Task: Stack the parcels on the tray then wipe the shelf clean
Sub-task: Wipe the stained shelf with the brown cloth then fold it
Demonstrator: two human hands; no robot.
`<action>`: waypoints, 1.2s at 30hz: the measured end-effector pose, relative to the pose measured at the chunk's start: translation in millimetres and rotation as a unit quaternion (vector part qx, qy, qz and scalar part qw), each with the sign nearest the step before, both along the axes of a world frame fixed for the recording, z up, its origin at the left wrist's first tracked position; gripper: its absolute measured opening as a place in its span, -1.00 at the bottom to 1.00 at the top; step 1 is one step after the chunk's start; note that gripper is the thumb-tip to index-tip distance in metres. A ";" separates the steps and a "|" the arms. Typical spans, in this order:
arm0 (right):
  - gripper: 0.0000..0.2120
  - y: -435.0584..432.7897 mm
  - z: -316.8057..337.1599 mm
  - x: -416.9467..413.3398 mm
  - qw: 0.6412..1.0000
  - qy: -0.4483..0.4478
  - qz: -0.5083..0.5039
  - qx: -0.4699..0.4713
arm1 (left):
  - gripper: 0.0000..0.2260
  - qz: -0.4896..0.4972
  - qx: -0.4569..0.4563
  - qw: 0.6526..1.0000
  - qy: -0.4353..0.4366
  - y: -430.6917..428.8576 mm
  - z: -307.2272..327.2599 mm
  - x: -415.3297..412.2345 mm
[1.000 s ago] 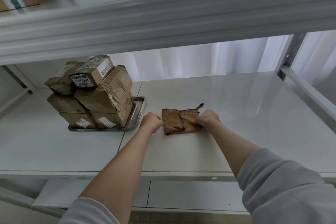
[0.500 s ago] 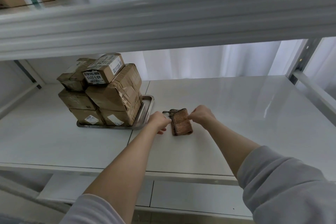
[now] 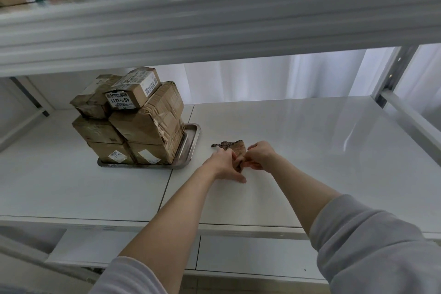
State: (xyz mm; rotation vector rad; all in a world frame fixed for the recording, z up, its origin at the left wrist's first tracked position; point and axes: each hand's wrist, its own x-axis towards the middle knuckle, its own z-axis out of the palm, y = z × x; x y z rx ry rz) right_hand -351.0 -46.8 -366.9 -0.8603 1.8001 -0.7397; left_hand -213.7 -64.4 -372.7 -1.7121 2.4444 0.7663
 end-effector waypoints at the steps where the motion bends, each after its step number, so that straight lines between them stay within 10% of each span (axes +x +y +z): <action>1: -0.79 0.6 0.7 0.3 1.000 -0.014 0.002 -0.018 | -0.38 -0.005 -0.031 0.999 -0.039 1.6 -3.0 -0.5; 10: -0.62 11.6 -3.8 -12.3 0.895 0.326 0.297 -0.074 | -0.87 -0.006 -0.114 0.993 0.017 -0.8 18.1 -0.4; 15: -0.80 1.0 3.4 -16.8 0.958 0.163 0.228 -0.066 | -0.86 0.108 -0.066 0.979 0.159 -17.7 25.4 8.0; 23: -0.54 -6.2 -10.6 -7.3 0.964 0.253 0.077 -0.015 | -0.52 0.178 -0.081 0.976 0.099 -26.9 7.6 14.2; 31: -0.71 -7.7 -5.6 10.8 0.988 0.135 0.076 0.003 | -0.90 0.243 0.040 0.953 0.175 -17.4 1.0 7.6; 36: -0.70 -0.5 9.0 16.7 0.996 -0.024 0.062 -0.052 | -0.36 0.255 0.081 0.923 0.277 -7.8 11.1 23.3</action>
